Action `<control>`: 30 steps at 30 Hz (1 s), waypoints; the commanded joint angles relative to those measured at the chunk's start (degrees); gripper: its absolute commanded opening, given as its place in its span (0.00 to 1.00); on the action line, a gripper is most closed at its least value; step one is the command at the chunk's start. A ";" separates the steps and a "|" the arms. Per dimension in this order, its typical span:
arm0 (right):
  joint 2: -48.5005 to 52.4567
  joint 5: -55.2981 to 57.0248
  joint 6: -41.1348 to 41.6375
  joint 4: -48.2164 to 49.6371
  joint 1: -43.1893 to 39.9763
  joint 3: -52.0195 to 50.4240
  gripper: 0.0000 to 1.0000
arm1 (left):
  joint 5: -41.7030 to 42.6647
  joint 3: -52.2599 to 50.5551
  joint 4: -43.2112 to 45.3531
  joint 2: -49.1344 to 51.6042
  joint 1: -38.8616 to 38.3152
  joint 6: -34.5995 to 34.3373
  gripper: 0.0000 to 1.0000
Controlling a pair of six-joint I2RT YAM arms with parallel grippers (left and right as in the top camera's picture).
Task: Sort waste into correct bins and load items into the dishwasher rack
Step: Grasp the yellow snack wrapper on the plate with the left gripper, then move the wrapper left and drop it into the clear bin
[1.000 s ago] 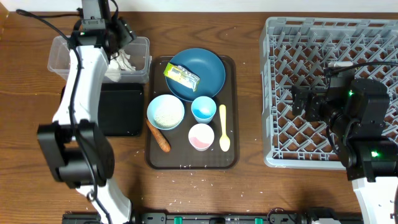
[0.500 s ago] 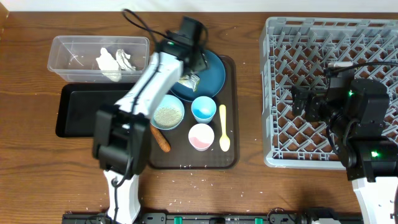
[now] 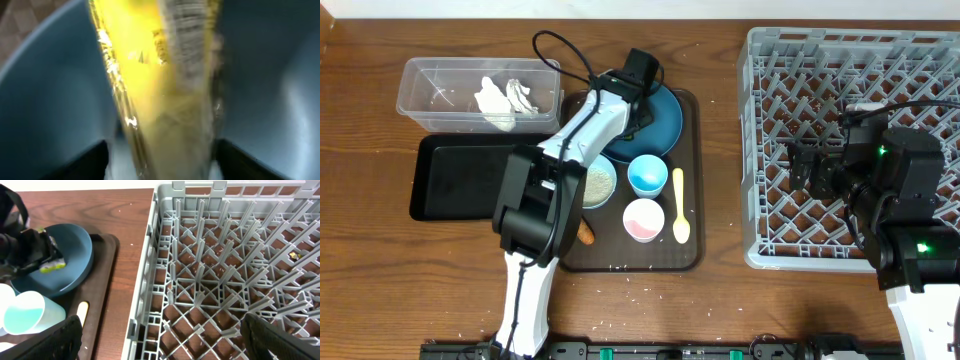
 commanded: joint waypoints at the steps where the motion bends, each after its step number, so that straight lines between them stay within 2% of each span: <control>1: 0.02 -0.44 0.76 -0.07 0.74 1.05 0.99 | -1.81 -0.33 0.59 0.59 0.13 -0.50 0.34; 3: 0.02 -0.44 0.76 -0.07 0.74 1.05 0.99 | -1.81 -0.28 1.49 0.46 0.13 -0.46 0.15; 5: 0.02 -0.44 0.76 -0.07 0.74 1.05 0.99 | -1.60 -0.04 1.68 -0.15 0.24 0.50 0.06; 12: 0.02 -0.42 0.76 -0.02 0.74 1.05 0.99 | -1.84 1.31 0.72 -8.70 0.70 10.88 0.06; 18: 0.02 -0.44 0.76 -0.02 0.74 1.05 0.99 | -7.23 1.29 -2.78 -18.10 6.43 10.93 0.06; 23: 0.02 -0.44 0.76 -0.07 0.74 1.05 0.99 | -10.84 0.68 -2.99 -17.38 14.82 8.22 0.06; 27: 0.02 -0.44 0.76 -0.07 0.74 1.05 0.99 | -10.64 -0.11 -1.14 -13.81 21.05 4.46 0.15; 30: 0.02 -0.44 0.76 -0.04 0.74 1.05 0.99 | -9.51 -0.11 -0.26 -11.82 23.93 4.66 0.44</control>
